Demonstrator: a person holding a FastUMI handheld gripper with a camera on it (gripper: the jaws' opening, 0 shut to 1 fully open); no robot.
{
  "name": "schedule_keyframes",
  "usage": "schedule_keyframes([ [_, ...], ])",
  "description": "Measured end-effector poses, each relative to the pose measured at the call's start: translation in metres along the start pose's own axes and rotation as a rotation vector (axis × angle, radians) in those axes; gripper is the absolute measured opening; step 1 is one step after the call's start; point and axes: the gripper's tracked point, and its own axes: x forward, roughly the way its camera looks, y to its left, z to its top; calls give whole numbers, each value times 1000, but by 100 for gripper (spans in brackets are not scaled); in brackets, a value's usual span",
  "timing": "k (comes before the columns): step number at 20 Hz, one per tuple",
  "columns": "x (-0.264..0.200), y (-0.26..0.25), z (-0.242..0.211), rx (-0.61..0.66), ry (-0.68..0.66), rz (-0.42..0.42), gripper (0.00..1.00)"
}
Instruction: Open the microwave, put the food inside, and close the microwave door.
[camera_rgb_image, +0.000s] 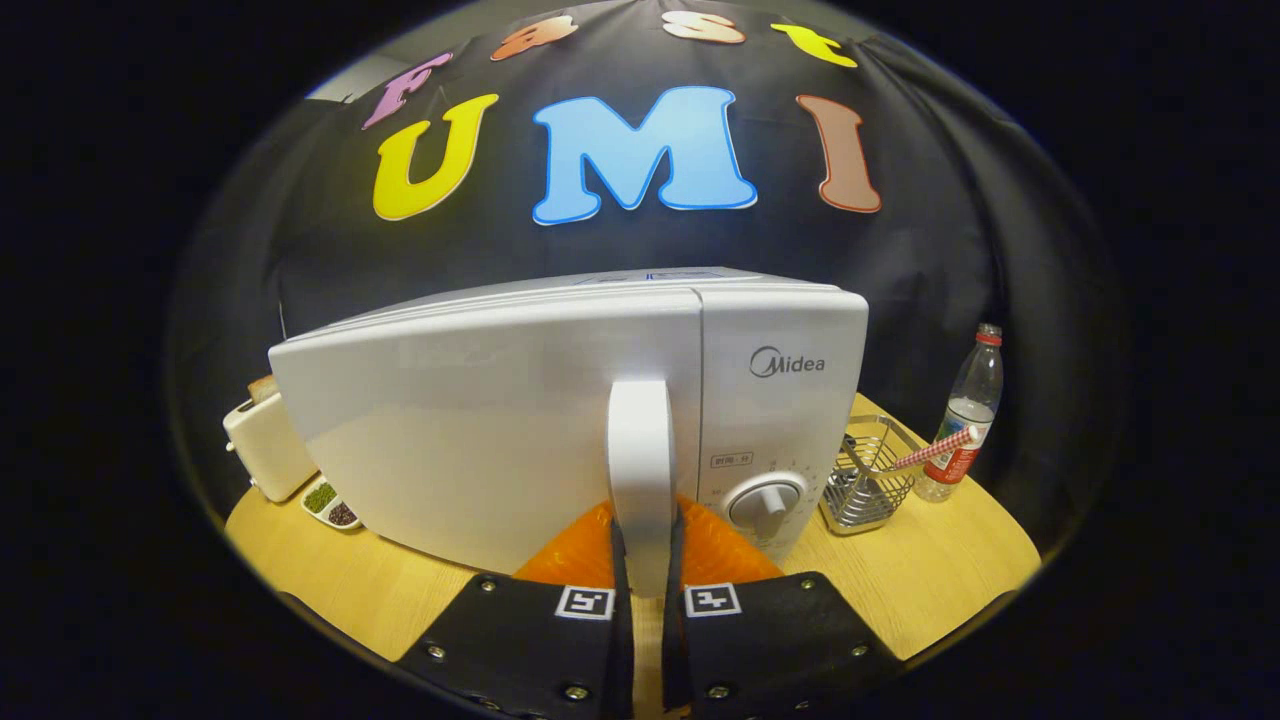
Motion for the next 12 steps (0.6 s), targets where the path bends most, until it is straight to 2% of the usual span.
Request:
schedule_keyframes([
  [3, -7, 2, -4, -12, 23, 24, 11],
  [7, -50, 13, -19, -103, -19, 37, 11],
  [11, -69, 20, -29, -78, 32, 51, 11],
  [12, -75, 23, -31, -73, 43, 53, 14],
])
